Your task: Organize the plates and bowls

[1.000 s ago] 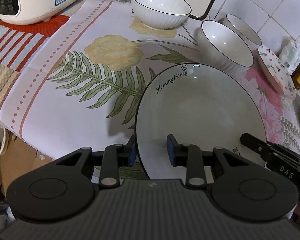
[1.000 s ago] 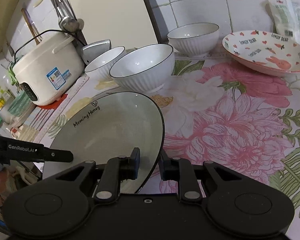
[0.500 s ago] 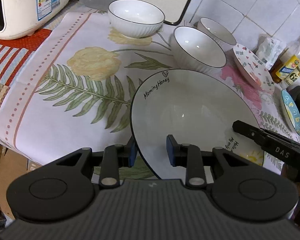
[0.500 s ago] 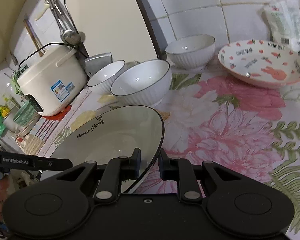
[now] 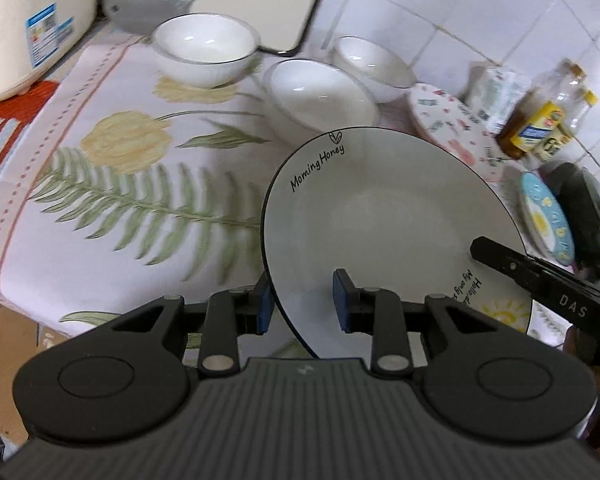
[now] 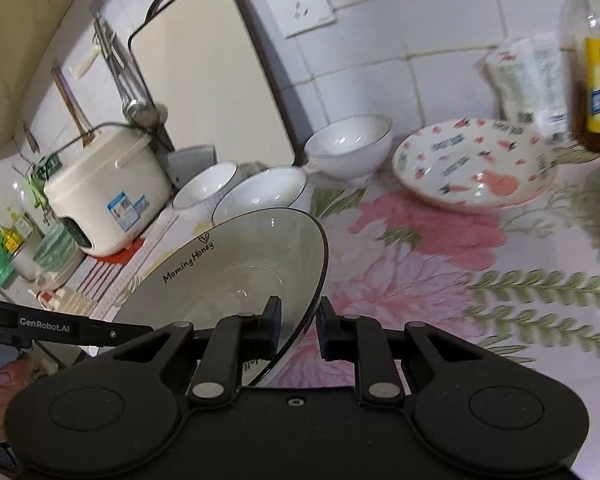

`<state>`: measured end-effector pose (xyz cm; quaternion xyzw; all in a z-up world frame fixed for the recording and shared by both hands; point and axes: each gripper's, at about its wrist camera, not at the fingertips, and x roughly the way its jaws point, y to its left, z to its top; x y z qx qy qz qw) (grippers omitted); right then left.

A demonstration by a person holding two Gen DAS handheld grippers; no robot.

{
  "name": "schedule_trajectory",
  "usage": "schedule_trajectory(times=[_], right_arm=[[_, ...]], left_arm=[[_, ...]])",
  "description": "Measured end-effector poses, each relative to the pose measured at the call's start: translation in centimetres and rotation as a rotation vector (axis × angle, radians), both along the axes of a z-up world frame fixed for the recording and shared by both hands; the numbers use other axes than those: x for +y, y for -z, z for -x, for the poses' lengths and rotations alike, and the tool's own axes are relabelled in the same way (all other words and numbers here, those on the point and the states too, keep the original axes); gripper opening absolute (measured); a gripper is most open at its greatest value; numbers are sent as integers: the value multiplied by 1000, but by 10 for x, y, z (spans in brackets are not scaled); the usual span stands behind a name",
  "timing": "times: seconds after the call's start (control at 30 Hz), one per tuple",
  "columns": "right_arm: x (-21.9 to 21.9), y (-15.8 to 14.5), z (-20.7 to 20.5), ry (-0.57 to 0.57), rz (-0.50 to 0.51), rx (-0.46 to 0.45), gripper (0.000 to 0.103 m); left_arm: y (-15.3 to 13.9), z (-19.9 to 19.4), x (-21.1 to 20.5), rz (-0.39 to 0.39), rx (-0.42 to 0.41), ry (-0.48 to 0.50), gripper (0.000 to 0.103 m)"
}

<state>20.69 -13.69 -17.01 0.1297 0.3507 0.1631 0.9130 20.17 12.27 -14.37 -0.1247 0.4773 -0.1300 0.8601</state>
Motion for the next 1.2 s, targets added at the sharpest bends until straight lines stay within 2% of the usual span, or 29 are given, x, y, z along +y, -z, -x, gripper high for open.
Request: schedule_trajectory(times=[0.17,0.37,0.67,0.87,1.03,1.2], right_arm=[[-33,-16,15,44,5,-21,23],[-74,-20,30,118,-1,-24,23],[-119,3,27,177,-6,4,23],[-140,18,14,179,-27,29,23],[-142,27,8,180,-30,34,24],[-137,34,9,186,-16,35,24]], left_arm=[[-13,-1,-36,11,-14,52,28],[-13,-7,-79,19,-8,114,28],[8,-22,-127,-10,6,156,28],[16,-37,-142,-23,8,167,28],[22,-42,-145,-38,-22,168,28],[36,-43,-146,-64,2,168,28]])
